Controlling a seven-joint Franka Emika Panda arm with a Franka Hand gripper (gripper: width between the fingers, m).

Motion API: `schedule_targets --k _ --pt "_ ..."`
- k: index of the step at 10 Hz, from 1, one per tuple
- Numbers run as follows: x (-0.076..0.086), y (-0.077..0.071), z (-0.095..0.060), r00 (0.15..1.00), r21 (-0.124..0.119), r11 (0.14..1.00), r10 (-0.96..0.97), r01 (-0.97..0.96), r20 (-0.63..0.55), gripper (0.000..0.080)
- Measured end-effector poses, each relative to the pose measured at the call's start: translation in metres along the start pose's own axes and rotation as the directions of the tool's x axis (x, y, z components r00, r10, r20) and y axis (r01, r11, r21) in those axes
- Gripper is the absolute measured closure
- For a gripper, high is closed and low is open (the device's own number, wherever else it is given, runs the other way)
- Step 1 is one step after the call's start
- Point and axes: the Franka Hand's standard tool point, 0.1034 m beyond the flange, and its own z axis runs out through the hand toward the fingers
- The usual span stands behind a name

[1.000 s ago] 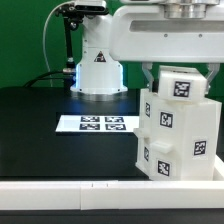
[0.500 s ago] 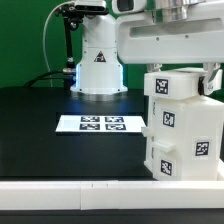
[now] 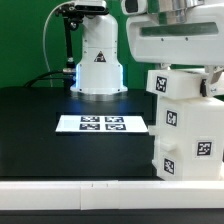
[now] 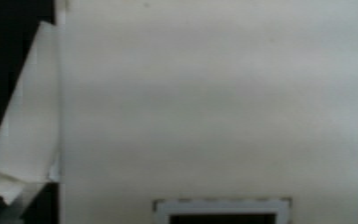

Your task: Assemble cabinet

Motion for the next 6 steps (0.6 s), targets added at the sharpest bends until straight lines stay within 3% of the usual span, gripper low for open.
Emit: schedule_targets --k 1,2,5,6 --pt "-0.001 0.0 -0.003 0.999 0.0 0.999 -0.034 0.034 0.0 0.0042" --pt "-0.003 -0.002 -0.012 0.998 0.005 0.998 -0.062 0.062 -0.002 0.0008" --pt "-0.009 -0.005 -0.047 0.935 0.019 0.935 -0.353 0.353 -0.018 0.0002" --pt "-0.013 -0.005 -0.048 0.914 0.019 0.913 -0.406 0.407 -0.021 0.0003"
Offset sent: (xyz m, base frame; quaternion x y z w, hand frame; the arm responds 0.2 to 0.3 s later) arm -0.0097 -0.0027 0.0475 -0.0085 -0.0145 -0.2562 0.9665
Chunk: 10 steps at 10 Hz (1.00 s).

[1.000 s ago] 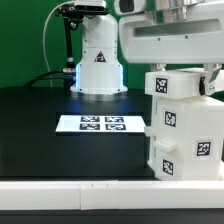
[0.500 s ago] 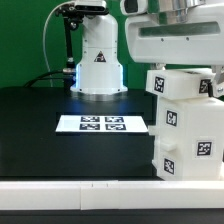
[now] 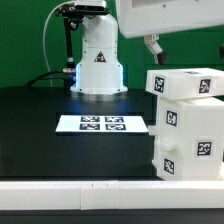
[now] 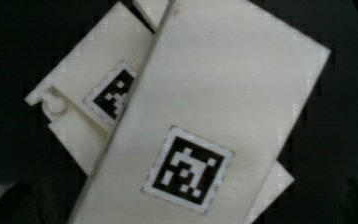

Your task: Assemble cabinet

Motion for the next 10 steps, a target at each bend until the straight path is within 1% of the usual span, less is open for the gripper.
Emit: schedule_targets --k 1,3,4,5,6,7,8,9,10 --pt "0.001 0.002 0.002 0.996 -0.002 0.996 -0.091 0.091 0.003 0.0003" --pt "0.001 0.001 0.003 0.977 -0.002 0.977 -0.212 0.212 0.004 0.0003" --pt "0.004 -0.001 -0.002 0.909 -0.047 0.908 -0.417 0.416 -0.003 0.0003" --pt "0.005 -0.007 -0.006 0.808 -0.1 0.804 -0.589 0.586 0.0 0.0003" --pt "-0.004 -0.019 -0.003 0.721 -0.16 0.712 -0.693 0.684 -0.005 0.0003" --pt "-0.014 -0.024 0.004 0.694 -0.162 0.69 -0.719 0.705 -0.038 0.0003" --pt "-0.014 -0.016 0.008 0.659 -0.141 0.661 -0.749 0.737 -0.067 0.0003" --pt "-0.014 -0.013 0.008 0.601 -0.151 0.599 -0.798 0.786 -0.038 0.0003" --pt "-0.014 -0.014 0.008 0.561 -0.152 0.559 -0.827 0.815 -0.032 0.0003"
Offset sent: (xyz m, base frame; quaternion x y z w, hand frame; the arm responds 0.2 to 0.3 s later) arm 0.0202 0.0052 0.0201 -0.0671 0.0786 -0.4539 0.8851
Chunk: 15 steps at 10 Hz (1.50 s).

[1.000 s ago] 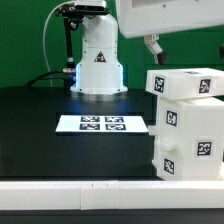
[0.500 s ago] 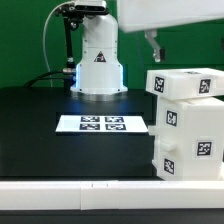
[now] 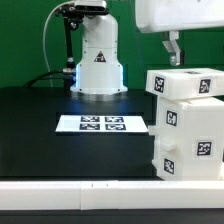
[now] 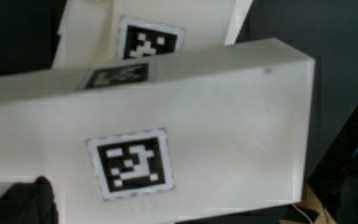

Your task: Assemble cabinet

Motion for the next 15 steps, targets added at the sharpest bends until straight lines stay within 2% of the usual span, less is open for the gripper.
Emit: schedule_targets --k 1,2,4,6,8,9,11,13,15 --pt "-0.001 0.002 0.001 0.991 -0.003 0.991 -0.131 0.131 0.002 0.0003" --pt "0.0 0.008 0.002 0.939 -0.014 0.939 -0.343 0.343 0.001 0.0003" --pt "0.005 0.009 0.0 0.777 -0.043 0.775 -0.629 0.63 0.029 0.0003" --pt "0.003 0.013 0.002 0.723 -0.039 0.722 -0.69 0.691 0.036 0.0003" --pt "0.003 0.015 0.002 0.601 -0.034 0.6 -0.798 0.799 0.048 0.0003" --pt "0.003 0.02 0.005 0.42 -0.032 0.419 -0.904 0.908 0.078 0.0003" --pt "0.007 0.017 0.01 0.152 -0.033 0.149 -0.979 0.988 0.133 0.0003" --pt "0.008 0.014 0.013 0.048 -0.027 0.045 -0.988 0.999 0.144 0.0003" --pt "0.007 0.019 0.012 -0.106 0.001 -0.108 -0.98 0.994 0.167 0.0003"
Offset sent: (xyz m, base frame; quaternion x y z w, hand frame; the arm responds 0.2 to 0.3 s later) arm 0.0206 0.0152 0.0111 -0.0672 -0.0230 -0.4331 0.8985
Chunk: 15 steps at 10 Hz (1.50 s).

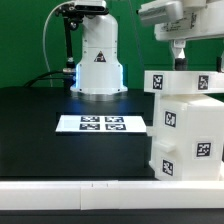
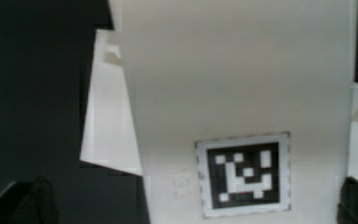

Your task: Assemble cabinet

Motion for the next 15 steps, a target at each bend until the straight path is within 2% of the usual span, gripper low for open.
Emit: schedule_targets --k 6,7,9,12,15 --pt "-0.004 0.0 -0.002 0.999 -0.001 0.999 0.036 -0.036 0.004 0.0003" --pt "-0.004 -0.003 -0.001 0.998 0.011 0.998 0.057 -0.057 0.009 0.0003" --pt "-0.007 -0.005 -0.001 0.998 0.011 0.998 0.056 -0.057 0.019 0.0003" --pt "-0.005 -0.008 0.006 0.997 0.023 0.997 0.074 -0.074 0.014 0.0003" --pt "-0.004 -0.009 0.014 0.993 0.024 0.992 0.121 -0.121 0.016 0.0003"
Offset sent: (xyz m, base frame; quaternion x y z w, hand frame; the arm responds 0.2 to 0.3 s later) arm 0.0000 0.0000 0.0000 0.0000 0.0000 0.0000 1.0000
